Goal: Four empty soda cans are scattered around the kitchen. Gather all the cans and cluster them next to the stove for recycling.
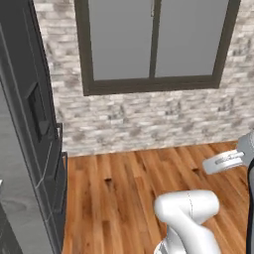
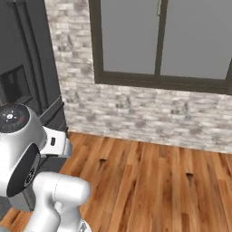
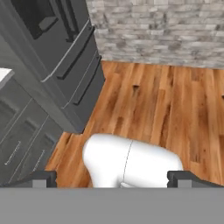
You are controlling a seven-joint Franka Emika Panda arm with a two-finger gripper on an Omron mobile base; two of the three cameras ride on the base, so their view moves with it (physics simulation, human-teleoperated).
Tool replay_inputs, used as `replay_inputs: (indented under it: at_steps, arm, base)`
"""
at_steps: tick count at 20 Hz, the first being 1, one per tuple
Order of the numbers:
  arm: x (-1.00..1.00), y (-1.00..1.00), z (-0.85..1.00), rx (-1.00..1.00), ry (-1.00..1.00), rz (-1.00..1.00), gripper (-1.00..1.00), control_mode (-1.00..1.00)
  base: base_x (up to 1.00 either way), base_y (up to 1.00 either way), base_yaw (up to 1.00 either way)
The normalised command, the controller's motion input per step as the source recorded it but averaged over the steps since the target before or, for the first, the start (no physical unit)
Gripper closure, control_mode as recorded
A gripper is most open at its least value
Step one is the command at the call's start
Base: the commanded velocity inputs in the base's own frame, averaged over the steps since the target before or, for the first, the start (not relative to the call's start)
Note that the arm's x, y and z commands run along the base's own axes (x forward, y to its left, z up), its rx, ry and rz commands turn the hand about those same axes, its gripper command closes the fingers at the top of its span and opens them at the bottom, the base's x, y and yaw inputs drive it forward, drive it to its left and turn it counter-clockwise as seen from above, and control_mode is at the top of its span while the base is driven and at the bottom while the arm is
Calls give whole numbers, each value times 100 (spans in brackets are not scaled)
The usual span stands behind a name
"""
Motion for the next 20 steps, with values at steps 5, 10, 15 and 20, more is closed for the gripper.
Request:
replay_inputs:
  at_steps: [5,10,15,20]
  arm:
    - [0,0,0,0,0,0,-100,100]
    - [0,0,0,0,0,0,-100,100]
    - [0,0,0,0,0,0,-100,100]
    - [0,0,0,0,0,0,-100,100]
  base:
    - [81,0,-46]
    - [100,1,-37]
    - [100,3,-40]
    - [68,-6,-47]
